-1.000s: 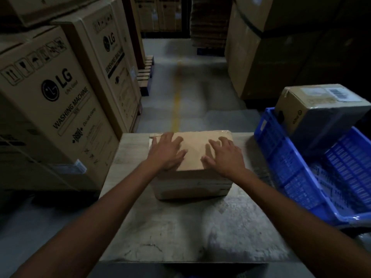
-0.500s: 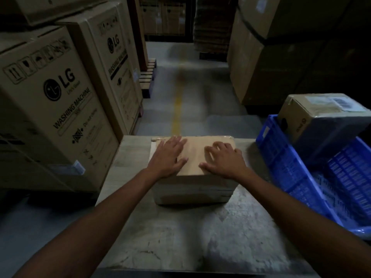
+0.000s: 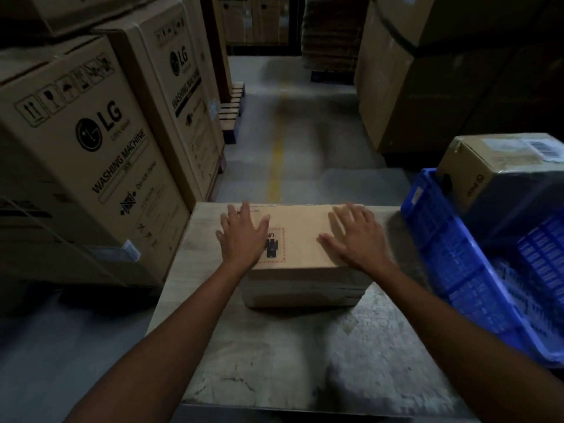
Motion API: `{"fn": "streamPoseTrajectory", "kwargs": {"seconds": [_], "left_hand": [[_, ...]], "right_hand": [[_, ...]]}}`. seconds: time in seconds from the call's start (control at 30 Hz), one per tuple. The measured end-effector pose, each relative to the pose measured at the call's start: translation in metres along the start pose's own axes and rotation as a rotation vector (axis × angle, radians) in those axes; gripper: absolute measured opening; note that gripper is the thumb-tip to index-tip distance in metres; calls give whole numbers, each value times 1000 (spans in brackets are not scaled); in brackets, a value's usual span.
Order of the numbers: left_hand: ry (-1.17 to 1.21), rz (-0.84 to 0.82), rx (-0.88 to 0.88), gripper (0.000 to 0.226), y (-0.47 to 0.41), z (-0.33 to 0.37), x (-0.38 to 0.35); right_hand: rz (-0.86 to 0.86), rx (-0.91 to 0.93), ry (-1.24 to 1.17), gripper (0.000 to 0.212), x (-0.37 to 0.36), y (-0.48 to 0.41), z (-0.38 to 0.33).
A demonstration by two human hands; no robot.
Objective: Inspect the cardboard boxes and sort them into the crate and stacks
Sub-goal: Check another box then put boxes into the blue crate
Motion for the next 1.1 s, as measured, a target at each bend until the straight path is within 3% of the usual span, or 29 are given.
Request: {"fn": "streamPoseTrajectory", "kwargs": {"seconds": [0.1,0.17,0.4,0.5,0.57,0.67,0.77,0.83,0.93,1.1], "left_hand": [[65,-82,96,82,8,-2,1],[158,-86,104,88,15,-8,2],[700,-148,214,95,51,-34,9],[853,-148,222,73,51,-34,20],[939,-103,239,65,49,-35,27],[1031,-52,192,61,49,-41,27],[1195,-139,173,54,63,-53,11],[1294,-169,194,62,79,-63,-1],[1250,-185,189,72,99,-73,-13],[1039,-192,217,62,121,-83,-39]], "right_hand": [[68,-311,-349,92,-4,9,14],[55,-409,-557,92,-3,17,19],[122,-442,-793,74,-9,71,18],[167,-445,-920,81,-5,78,18],[221,-455,-1001,71,0,78,16],[284,-529,-1067,57,2,80,13],[286,-608,-1093,60,-10,91,11],[296,-597,-1086,51,-22,102,9],[321,-583,-1131,37,-45,120,11],[289,-621,-1138,30,-84,147,11]]}}
Point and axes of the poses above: each hand's wrist, its own y-axis away from the middle knuckle, its own x-axis out of the back of the hand, z = x × y, the point moved 3 cm from there along -y, towards the middle knuckle, and after that the axes turned 7 degrees about -z, right-handed, at the moved point
